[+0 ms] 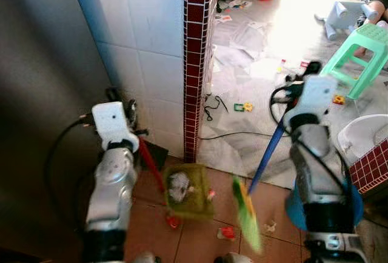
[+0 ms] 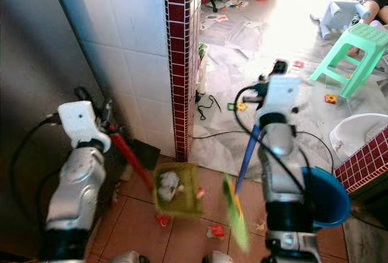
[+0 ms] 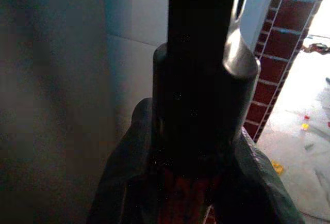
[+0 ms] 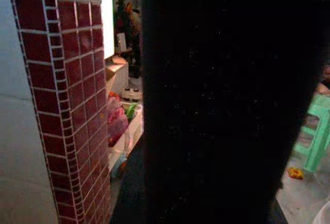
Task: Sweep floor
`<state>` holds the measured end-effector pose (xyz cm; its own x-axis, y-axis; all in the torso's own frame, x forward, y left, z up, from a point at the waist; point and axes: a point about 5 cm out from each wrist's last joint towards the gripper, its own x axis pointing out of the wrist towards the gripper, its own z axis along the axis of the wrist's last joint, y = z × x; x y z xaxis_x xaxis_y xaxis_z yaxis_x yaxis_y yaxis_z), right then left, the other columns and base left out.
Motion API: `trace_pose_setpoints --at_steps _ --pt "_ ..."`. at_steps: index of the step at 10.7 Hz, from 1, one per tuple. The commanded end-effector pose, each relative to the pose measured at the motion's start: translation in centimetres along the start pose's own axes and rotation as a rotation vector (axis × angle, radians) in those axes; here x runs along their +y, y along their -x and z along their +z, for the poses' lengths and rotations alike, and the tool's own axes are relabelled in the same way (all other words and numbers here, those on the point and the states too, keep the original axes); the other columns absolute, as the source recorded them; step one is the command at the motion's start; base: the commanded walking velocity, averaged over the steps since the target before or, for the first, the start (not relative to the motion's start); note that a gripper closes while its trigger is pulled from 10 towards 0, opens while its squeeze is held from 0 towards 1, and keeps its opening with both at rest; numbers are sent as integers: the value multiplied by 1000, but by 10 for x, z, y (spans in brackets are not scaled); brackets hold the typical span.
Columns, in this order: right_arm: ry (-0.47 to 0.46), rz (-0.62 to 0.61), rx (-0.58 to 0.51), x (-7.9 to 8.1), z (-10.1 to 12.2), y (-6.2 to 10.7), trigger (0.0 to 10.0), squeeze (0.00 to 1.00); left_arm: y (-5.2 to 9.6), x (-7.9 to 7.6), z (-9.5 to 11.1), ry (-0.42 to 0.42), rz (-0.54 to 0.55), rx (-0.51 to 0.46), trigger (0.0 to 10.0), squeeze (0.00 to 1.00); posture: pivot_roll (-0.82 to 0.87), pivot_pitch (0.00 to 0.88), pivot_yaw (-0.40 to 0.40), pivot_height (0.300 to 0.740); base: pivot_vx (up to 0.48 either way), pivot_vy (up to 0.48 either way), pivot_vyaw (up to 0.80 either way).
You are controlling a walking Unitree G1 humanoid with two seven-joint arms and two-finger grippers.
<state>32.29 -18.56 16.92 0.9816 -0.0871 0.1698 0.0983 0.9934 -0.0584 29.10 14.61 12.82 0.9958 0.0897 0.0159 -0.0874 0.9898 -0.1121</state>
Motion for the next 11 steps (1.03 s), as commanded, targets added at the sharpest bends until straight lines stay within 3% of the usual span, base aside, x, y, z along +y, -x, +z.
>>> trace_pose_setpoints --at_steps 1,3,6,8,11 --pt "9 -5 -84 2 15 -2 10000 0 2 -5 12 20 -33 -42 10000 0 -59 0 4 740 0 0 0" --pt "-30 -37 -99 3 18 -3 10000 0 8 -3 13 -15 -42 -21 10000 0 -50 0 13 740 0 0 0" --pt "-242 -18 -98 8 37 -13 10000 0 8 -1 5 -49 -27 13 10000 0 -61 0 20 740 0 0 0" --pt "-210 10 -125 8 44 -15 10000 0 6 -3 12 -42 -24 -11 10000 0 -68 0 23 740 0 0 0" --pt "-149 -36 -77 1 25 -3 10000 0 10 -4 23 -35 -73 -46 10000 0 -51 0 16 740 0 0 0"
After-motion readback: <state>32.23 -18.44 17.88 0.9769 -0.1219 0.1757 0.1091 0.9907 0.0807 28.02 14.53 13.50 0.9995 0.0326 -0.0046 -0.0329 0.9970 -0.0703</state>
